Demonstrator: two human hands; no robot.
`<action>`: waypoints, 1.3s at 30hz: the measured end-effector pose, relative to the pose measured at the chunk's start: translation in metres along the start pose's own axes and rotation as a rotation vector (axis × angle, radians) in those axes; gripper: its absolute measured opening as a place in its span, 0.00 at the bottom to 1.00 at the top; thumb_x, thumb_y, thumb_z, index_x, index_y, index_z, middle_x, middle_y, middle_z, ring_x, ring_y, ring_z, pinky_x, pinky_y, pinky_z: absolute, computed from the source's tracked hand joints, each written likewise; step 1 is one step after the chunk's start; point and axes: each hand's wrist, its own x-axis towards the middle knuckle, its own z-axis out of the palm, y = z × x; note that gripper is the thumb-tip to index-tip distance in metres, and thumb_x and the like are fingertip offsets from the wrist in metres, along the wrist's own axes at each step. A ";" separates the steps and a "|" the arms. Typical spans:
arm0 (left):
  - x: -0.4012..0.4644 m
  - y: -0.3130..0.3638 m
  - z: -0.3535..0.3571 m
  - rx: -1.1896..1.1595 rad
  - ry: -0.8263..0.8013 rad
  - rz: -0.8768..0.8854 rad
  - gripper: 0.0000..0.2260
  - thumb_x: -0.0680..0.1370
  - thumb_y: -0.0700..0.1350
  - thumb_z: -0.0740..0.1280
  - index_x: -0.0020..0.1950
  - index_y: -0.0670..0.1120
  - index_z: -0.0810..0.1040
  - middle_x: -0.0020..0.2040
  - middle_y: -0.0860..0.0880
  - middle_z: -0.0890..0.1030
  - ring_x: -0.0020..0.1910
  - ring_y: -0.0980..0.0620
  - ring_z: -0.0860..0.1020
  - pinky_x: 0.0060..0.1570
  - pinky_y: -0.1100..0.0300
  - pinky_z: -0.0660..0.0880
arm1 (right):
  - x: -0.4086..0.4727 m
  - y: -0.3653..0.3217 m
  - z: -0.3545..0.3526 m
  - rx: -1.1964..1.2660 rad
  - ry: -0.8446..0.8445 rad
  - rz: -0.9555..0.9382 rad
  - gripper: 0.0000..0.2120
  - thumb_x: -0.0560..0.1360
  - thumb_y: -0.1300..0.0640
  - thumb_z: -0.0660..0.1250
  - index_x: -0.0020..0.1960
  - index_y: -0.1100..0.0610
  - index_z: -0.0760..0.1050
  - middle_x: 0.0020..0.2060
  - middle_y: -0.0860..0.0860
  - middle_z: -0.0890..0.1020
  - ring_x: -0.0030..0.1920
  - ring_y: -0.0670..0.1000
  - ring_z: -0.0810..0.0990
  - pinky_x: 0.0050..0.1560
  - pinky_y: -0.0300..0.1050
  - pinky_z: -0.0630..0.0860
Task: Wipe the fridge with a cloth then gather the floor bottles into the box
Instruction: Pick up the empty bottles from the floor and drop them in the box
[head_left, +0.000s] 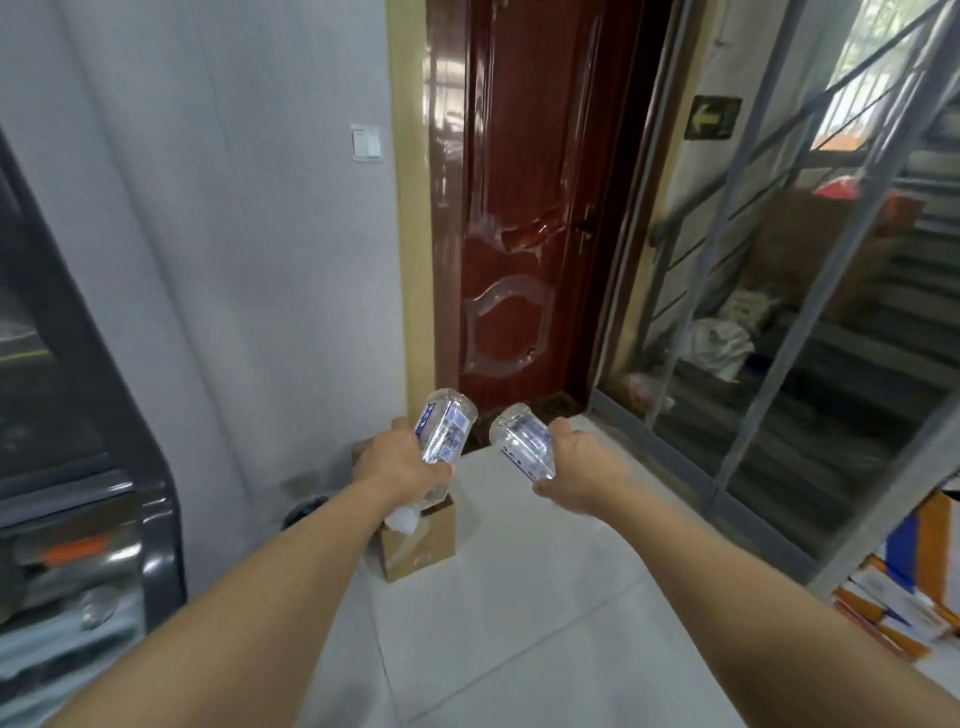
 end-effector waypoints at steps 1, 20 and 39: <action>0.021 0.006 0.000 -0.014 0.000 -0.009 0.24 0.68 0.54 0.71 0.56 0.43 0.66 0.52 0.44 0.77 0.49 0.44 0.77 0.47 0.53 0.77 | 0.021 0.005 -0.003 -0.003 0.004 -0.010 0.25 0.70 0.49 0.70 0.59 0.57 0.63 0.53 0.55 0.77 0.51 0.58 0.78 0.45 0.50 0.75; 0.319 0.117 0.054 -0.069 0.140 -0.315 0.24 0.69 0.54 0.72 0.56 0.44 0.66 0.48 0.46 0.75 0.44 0.47 0.76 0.39 0.57 0.72 | 0.397 0.111 -0.024 0.007 -0.071 -0.342 0.26 0.69 0.49 0.71 0.60 0.57 0.63 0.54 0.56 0.78 0.54 0.59 0.79 0.44 0.47 0.71; 0.498 0.040 0.078 -0.152 0.263 -0.811 0.27 0.68 0.57 0.73 0.57 0.43 0.66 0.49 0.46 0.75 0.43 0.49 0.74 0.34 0.61 0.68 | 0.664 0.018 0.044 -0.109 -0.284 -0.725 0.23 0.69 0.51 0.68 0.59 0.56 0.63 0.55 0.56 0.79 0.54 0.59 0.79 0.44 0.45 0.70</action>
